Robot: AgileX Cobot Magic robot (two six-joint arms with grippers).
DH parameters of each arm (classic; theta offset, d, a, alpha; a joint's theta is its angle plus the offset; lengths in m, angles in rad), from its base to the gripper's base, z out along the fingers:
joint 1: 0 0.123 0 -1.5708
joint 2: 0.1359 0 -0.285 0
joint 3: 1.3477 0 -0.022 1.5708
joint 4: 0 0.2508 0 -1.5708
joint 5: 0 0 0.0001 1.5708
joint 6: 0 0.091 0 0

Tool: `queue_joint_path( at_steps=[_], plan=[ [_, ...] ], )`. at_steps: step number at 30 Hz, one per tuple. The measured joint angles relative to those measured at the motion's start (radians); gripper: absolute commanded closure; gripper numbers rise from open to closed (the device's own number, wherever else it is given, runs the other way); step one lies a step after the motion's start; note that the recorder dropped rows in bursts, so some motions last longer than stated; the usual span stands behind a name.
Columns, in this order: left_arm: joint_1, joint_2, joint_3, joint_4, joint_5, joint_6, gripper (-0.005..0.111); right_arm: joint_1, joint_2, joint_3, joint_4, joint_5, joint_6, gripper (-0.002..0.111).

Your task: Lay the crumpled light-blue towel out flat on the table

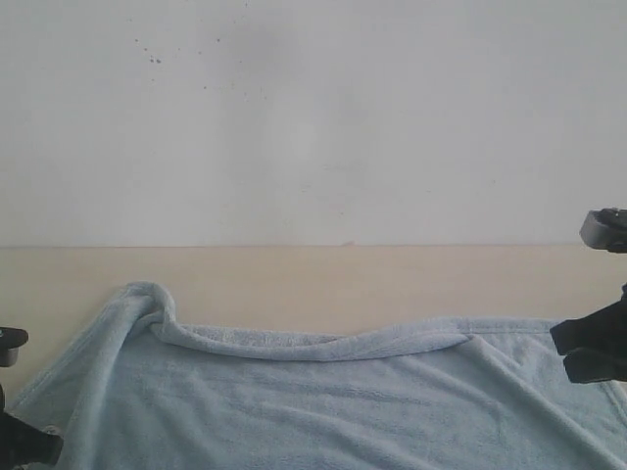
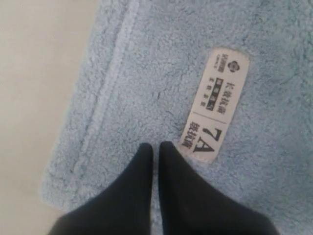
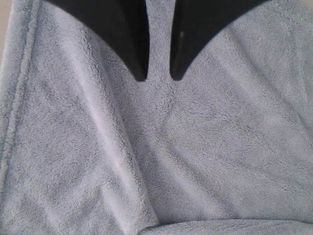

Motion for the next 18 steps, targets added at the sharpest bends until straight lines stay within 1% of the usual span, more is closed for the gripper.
queue_joint_path(
  at_steps=[11,16,18],
  plan=[
    [0.000,0.042,-0.002,0.018,0.027,0.000,0.103,0.000,0.000,0.000,0.013,0.006,-0.004,0.092],
    [0.000,0.045,-0.008,0.008,0.068,0.000,0.103,0.000,0.000,0.000,0.013,0.007,-0.004,0.092],
    [0.000,0.035,0.011,-0.001,0.096,0.000,0.103,0.000,0.000,0.000,0.015,0.007,-0.004,0.092]
  ],
)
